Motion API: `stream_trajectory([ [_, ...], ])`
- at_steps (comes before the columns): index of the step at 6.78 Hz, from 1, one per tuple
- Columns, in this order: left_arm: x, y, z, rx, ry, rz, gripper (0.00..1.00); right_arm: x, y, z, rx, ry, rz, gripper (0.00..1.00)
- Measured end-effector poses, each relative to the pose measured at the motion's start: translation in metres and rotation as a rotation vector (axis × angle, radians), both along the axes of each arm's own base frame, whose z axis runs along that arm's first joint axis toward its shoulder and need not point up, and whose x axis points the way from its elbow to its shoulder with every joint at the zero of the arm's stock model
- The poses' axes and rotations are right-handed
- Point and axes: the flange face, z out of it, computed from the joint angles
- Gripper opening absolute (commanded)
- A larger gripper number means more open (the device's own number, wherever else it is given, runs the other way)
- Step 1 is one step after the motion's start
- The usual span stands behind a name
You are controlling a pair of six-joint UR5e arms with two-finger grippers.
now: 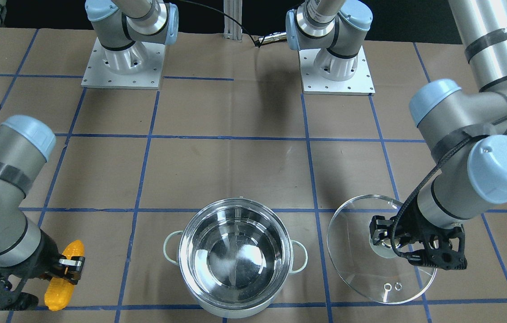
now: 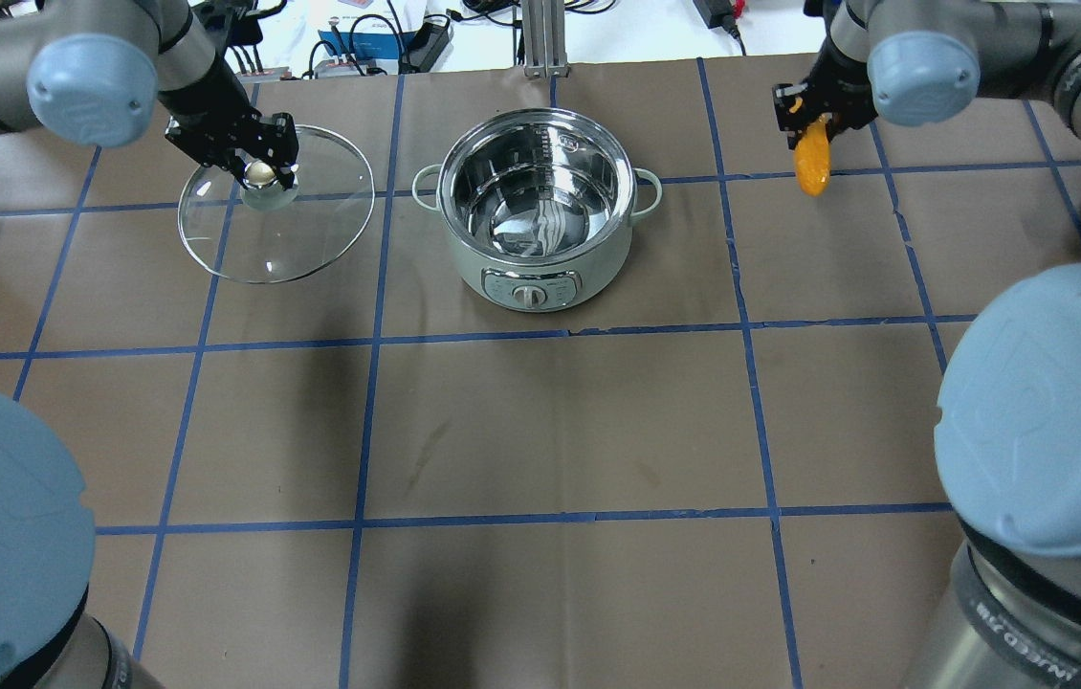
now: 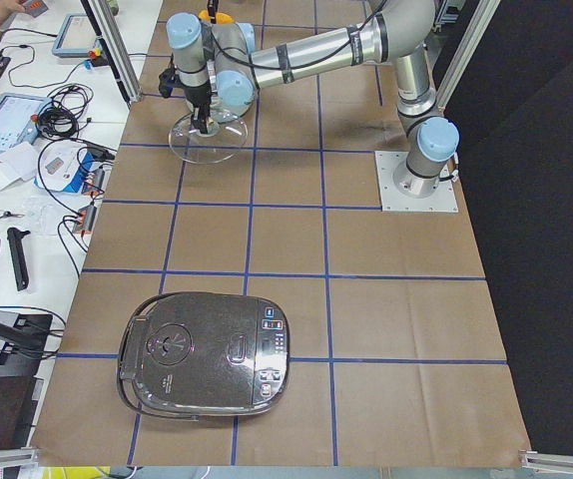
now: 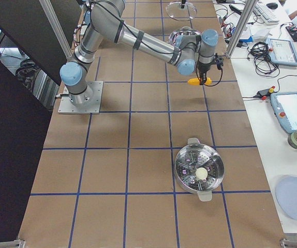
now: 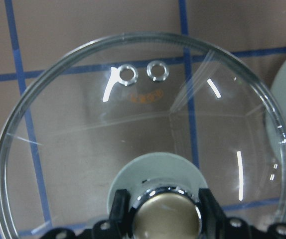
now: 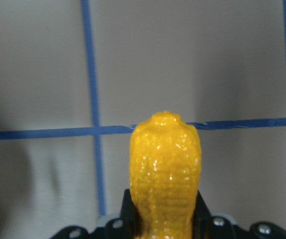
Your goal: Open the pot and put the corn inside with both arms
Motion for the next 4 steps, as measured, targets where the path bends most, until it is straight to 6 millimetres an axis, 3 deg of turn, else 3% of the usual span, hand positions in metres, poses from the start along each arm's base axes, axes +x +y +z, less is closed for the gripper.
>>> stream_trajectory([
  [1,0.007,0.002,-0.033,-0.042,-0.012,-0.012,0.03,0.077,0.007,0.027,-0.015,-0.042,0.029,0.15],
  [2,0.011,0.004,-0.053,-0.049,-0.015,-0.019,0.25,0.153,0.023,0.037,-0.021,-0.07,0.041,0.14],
  [3,0.015,0.006,-0.067,-0.04,-0.011,-0.015,0.99,0.207,0.036,0.036,-0.028,-0.092,0.017,0.14],
  [4,0.017,0.007,-0.076,-0.029,-0.005,-0.007,1.0,0.245,0.042,0.026,-0.04,-0.091,0.001,0.15],
])
